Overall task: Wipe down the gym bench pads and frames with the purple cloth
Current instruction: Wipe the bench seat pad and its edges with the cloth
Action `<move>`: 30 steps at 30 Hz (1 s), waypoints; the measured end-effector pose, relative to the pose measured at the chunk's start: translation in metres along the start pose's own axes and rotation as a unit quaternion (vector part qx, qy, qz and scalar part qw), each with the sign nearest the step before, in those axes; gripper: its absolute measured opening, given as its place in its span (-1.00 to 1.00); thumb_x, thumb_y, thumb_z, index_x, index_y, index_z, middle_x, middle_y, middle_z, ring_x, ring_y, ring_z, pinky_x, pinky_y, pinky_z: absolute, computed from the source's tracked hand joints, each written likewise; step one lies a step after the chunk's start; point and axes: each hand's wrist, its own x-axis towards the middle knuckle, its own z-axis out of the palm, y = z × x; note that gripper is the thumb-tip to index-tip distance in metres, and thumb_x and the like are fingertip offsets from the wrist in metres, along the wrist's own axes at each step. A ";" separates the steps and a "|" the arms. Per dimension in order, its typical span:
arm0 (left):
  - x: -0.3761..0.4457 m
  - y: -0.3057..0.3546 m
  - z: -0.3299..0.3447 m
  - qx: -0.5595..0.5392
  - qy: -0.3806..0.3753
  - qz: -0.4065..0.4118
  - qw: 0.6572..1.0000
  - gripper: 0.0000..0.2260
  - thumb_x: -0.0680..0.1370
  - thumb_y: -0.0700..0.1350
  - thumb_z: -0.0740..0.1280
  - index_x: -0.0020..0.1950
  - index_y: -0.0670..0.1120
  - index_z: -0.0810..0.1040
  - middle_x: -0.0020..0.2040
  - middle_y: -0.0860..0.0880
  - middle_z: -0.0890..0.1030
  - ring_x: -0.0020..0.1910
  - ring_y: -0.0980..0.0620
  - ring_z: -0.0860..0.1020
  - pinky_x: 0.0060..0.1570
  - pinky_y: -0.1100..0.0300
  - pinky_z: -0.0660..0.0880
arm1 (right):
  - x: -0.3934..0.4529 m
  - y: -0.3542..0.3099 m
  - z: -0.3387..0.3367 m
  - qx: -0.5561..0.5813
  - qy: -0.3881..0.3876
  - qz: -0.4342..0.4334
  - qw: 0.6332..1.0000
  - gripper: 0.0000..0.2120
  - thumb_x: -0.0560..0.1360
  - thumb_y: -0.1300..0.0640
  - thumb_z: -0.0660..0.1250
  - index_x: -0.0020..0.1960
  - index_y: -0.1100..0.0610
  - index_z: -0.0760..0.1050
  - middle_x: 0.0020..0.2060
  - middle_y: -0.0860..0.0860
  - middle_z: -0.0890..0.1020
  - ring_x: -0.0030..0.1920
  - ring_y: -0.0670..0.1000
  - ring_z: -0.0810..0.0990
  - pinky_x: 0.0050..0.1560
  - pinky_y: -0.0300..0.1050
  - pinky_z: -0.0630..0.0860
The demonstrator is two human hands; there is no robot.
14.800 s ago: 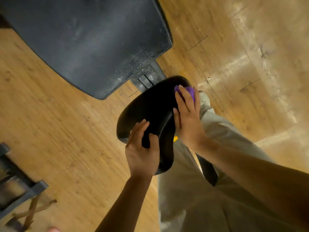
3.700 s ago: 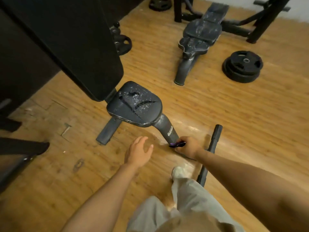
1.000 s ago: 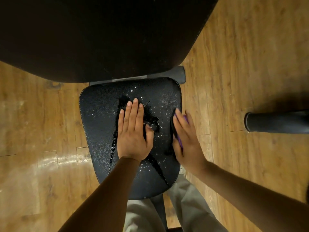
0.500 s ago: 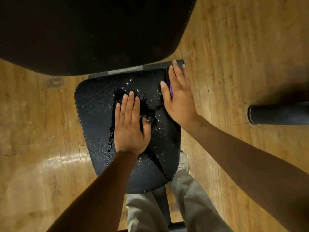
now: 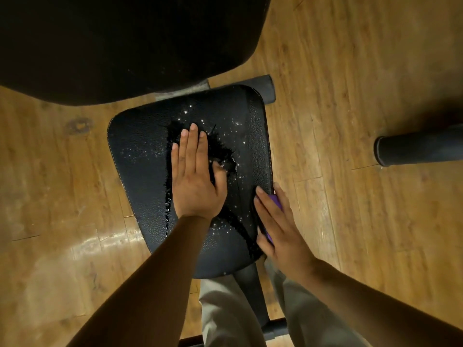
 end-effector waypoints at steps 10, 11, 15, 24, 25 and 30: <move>0.000 -0.001 0.000 -0.013 0.018 0.007 1.000 -0.52 0.57 -0.11 0.12 0.47 -0.26 0.30 0.51 -0.19 0.26 0.53 -0.12 0.15 0.51 -0.08 0.09 | 0.180 0.029 -0.033 -0.074 0.077 0.070 0.992 -0.50 0.54 0.10 0.12 0.41 0.34 0.30 0.43 0.19 0.32 0.47 0.29 0.17 0.43 0.26 0.20; 0.000 -0.001 0.000 -0.013 0.017 0.009 1.000 -0.52 0.57 -0.11 0.12 0.47 -0.26 0.30 0.51 -0.19 0.26 0.53 -0.12 0.15 0.51 -0.07 0.08 | 0.173 0.027 -0.031 -0.080 0.083 0.070 0.991 -0.50 0.55 0.11 0.13 0.43 0.33 0.28 0.45 0.17 0.29 0.49 0.27 0.14 0.45 0.24 0.15; 0.001 -0.001 0.000 -0.011 0.011 0.006 1.000 -0.52 0.58 -0.09 0.10 0.48 -0.26 0.29 0.52 -0.19 0.25 0.53 -0.11 0.14 0.51 -0.06 0.07 | 0.086 0.009 -0.021 -0.064 0.040 0.005 0.997 -0.43 0.49 0.20 0.22 0.46 0.32 0.21 0.48 0.16 0.22 0.51 0.26 0.03 0.49 0.25 0.00; 0.000 -0.002 0.001 -0.018 0.016 0.014 1.000 -0.52 0.59 -0.08 0.08 0.47 -0.27 0.30 0.51 -0.20 0.25 0.53 -0.13 0.16 0.49 -0.11 0.11 | 0.055 0.033 -0.035 -0.124 -0.121 -0.190 0.966 -0.35 0.44 0.05 0.26 0.47 0.21 0.16 0.48 0.08 0.20 0.51 0.14 0.09 0.53 0.09 -0.04; 0.000 -0.002 0.001 -0.018 0.017 0.014 1.000 -0.52 0.59 -0.08 0.08 0.47 -0.27 0.30 0.51 -0.20 0.25 0.53 -0.13 0.16 0.50 -0.10 0.11 | 0.077 0.036 -0.039 -0.117 -0.108 -0.172 0.972 -0.37 0.45 0.08 0.23 0.47 0.21 0.17 0.48 0.09 0.22 0.50 0.14 0.10 0.53 0.09 -0.04; 0.000 -0.001 0.001 -0.015 0.022 0.015 1.000 -0.53 0.59 -0.10 0.09 0.46 -0.28 0.31 0.50 -0.21 0.26 0.52 -0.14 0.17 0.50 -0.10 0.12 | 0.182 0.039 -0.048 -0.160 -0.014 -0.060 0.985 -0.47 0.51 0.11 0.17 0.43 0.28 0.30 0.44 0.15 0.33 0.46 0.21 0.23 0.50 0.12 0.00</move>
